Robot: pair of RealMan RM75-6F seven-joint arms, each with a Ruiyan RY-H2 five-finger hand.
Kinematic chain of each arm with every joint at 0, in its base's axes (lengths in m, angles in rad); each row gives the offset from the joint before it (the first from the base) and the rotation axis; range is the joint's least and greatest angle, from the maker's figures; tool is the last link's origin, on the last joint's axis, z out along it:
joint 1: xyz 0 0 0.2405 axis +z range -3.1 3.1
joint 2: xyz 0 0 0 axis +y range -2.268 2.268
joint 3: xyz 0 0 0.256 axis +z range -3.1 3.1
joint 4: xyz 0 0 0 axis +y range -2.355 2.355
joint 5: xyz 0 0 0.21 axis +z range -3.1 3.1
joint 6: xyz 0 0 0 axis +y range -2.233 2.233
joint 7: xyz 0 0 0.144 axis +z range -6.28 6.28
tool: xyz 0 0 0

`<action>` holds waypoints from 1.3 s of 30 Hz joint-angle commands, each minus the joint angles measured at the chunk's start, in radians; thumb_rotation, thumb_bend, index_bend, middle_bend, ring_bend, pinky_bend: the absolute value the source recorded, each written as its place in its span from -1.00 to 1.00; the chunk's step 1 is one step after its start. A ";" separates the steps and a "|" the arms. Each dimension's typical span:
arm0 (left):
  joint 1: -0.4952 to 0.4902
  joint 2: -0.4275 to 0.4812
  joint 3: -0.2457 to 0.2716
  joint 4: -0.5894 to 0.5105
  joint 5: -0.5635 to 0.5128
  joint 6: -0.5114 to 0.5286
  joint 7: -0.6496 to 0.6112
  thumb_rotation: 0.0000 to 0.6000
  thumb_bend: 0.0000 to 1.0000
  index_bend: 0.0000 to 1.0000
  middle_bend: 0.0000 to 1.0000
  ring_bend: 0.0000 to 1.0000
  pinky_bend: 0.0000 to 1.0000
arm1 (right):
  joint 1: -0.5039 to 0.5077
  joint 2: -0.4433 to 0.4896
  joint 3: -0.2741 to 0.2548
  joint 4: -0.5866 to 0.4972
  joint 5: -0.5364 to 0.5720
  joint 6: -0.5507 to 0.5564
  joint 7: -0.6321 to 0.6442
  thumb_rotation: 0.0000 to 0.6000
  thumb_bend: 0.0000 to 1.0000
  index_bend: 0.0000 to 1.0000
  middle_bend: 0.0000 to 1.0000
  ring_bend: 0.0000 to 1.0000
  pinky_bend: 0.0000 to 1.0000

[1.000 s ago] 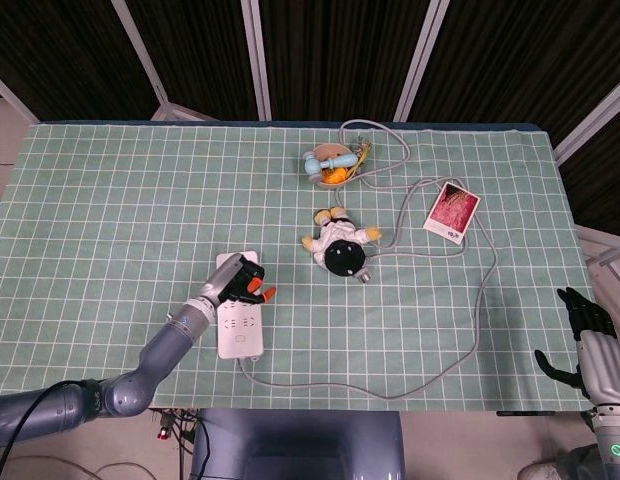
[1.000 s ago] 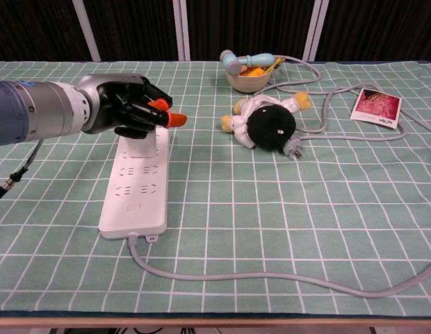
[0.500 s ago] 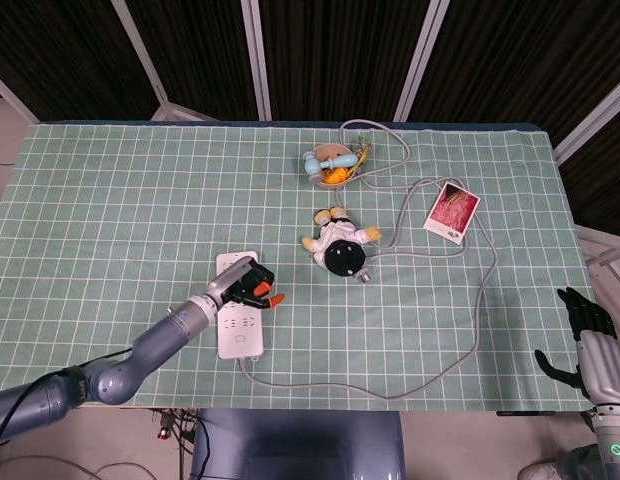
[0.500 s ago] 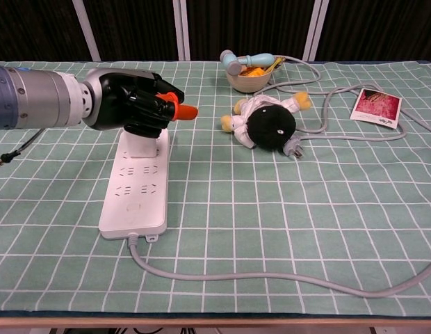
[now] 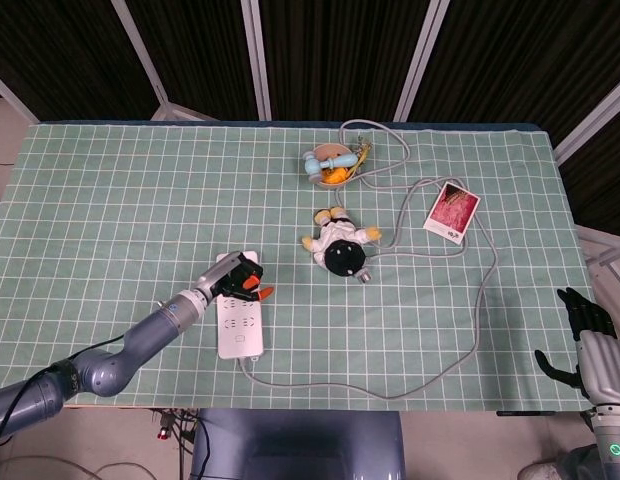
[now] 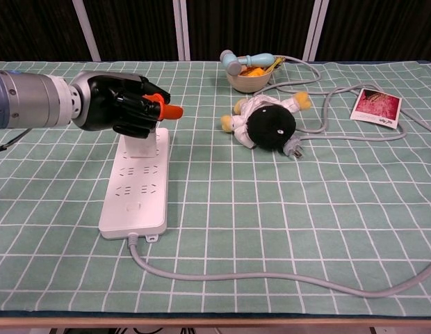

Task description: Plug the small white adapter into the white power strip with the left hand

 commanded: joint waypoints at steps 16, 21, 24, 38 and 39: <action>0.035 0.008 0.027 0.023 0.102 0.005 -0.099 1.00 -0.36 0.81 1.00 1.00 1.00 | -0.001 -0.003 0.001 -0.002 0.004 0.002 -0.008 1.00 -0.25 -1.00 -1.00 -1.00 -1.00; 0.024 -0.007 0.034 0.046 0.118 0.013 -0.124 1.00 -0.35 0.81 1.00 1.00 1.00 | -0.002 -0.004 0.001 -0.003 0.004 0.003 -0.010 1.00 -0.25 -1.00 -1.00 -1.00 -1.00; 0.018 -0.009 0.041 0.051 0.128 0.015 -0.133 1.00 -0.36 0.81 1.00 1.00 1.00 | -0.002 -0.004 0.002 -0.003 0.005 0.003 -0.011 1.00 -0.25 -1.00 -1.00 -1.00 -1.00; 0.007 0.000 0.060 0.046 0.152 0.068 -0.167 1.00 -0.35 0.79 1.00 1.00 1.00 | -0.002 -0.003 0.002 -0.004 0.004 0.003 -0.009 1.00 -0.25 -1.00 -1.00 -1.00 -1.00; 0.007 0.007 0.053 0.034 0.155 0.082 -0.169 1.00 -0.35 0.78 1.00 1.00 1.00 | -0.002 -0.003 0.002 -0.004 0.003 0.003 -0.009 1.00 -0.25 -1.00 -1.00 -1.00 -1.00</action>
